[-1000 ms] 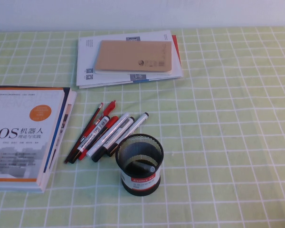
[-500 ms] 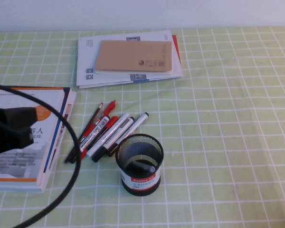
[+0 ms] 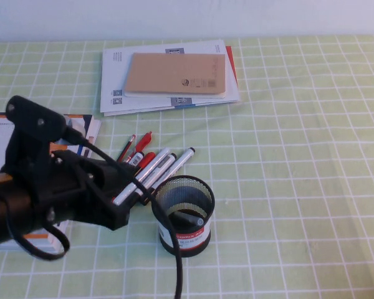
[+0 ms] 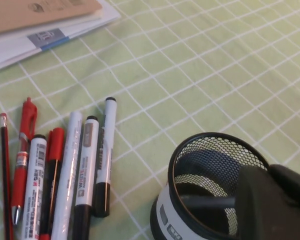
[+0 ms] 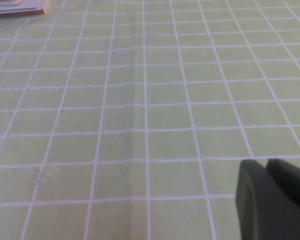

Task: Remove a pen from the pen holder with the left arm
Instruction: Pick up the pen from the pen holder

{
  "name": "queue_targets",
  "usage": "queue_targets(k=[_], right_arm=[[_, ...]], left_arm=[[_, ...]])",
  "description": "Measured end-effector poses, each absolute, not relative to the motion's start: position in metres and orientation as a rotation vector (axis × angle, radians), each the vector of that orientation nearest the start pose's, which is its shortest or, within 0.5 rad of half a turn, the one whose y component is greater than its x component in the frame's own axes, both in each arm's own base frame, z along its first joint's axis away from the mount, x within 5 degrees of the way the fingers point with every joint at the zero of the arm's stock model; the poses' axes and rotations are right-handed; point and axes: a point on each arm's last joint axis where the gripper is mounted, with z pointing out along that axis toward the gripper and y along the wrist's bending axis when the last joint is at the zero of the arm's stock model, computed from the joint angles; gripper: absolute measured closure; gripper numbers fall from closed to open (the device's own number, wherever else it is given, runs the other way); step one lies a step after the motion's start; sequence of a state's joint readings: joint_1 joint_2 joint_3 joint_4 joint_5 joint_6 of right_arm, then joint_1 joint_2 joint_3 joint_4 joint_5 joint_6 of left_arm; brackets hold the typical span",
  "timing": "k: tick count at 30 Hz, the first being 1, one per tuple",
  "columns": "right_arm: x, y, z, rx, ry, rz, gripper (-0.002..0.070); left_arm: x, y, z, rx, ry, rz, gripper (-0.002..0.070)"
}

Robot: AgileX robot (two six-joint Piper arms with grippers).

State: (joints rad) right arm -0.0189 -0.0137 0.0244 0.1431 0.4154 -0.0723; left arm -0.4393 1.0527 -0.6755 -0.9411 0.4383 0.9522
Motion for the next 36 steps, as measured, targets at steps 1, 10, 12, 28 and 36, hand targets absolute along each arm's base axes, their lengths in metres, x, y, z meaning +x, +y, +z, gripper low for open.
queue_targets(k=[1, 10, 12, 28, 36], right_arm=[[0.051, 0.004, 0.169, 0.035, 1.906, 0.082, 0.0689], [0.051, 0.004, 0.169, 0.035, 1.906, 0.082, 0.0689], [0.051, 0.004, 0.169, 0.035, 1.906, 0.082, 0.0689], [0.051, 0.004, 0.169, 0.035, 1.906, 0.082, 0.0689], [0.051, 0.004, 0.169, 0.035, 1.906, 0.082, 0.0689]], left_arm=[[0.177, -0.122, 0.289, 0.735, 2.009, -0.58, 0.0676], [0.141, -0.136, 0.242, 0.712, 1.888, -0.455, 0.0676], [0.133, -0.136, 0.233, 0.675, 1.87, -0.492, 0.0676], [0.123, -0.151, 0.21, 0.774, 1.707, -0.642, 0.0528], [0.121, -0.167, 0.207, 0.914, 1.536, -0.698, 0.0179]])
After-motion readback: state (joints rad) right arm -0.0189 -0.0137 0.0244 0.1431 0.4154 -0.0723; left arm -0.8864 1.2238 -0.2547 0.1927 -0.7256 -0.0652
